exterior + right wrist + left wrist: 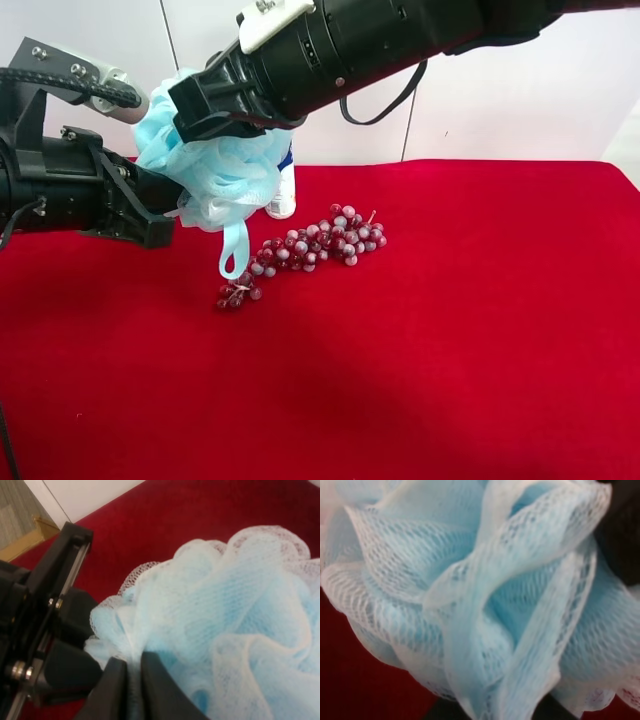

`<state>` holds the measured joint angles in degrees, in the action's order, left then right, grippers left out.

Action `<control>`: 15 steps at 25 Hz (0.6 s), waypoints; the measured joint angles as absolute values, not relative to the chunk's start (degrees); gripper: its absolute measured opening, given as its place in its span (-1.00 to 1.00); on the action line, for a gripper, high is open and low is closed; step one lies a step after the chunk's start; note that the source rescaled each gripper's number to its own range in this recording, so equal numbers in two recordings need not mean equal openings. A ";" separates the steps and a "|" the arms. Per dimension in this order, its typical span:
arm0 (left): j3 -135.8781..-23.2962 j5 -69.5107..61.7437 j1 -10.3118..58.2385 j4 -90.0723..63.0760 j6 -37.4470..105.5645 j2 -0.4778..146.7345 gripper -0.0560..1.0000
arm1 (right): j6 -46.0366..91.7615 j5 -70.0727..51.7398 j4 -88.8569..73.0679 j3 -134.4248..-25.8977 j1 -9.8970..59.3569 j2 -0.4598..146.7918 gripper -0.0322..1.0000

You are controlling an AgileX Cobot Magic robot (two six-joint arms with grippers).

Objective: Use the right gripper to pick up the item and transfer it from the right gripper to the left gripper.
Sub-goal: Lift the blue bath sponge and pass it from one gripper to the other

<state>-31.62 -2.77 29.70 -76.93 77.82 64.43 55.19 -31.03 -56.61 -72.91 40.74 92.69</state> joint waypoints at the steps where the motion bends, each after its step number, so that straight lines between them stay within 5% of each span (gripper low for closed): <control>1: -31.62 -2.77 29.70 -76.97 77.82 64.43 -0.89 | 55.07 -30.58 -56.66 -72.91 40.74 92.69 -0.92; 15: -31.62 -2.77 29.70 -77.11 77.82 64.43 -0.89 | 54.95 -29.68 -56.66 -72.91 40.74 92.69 -0.94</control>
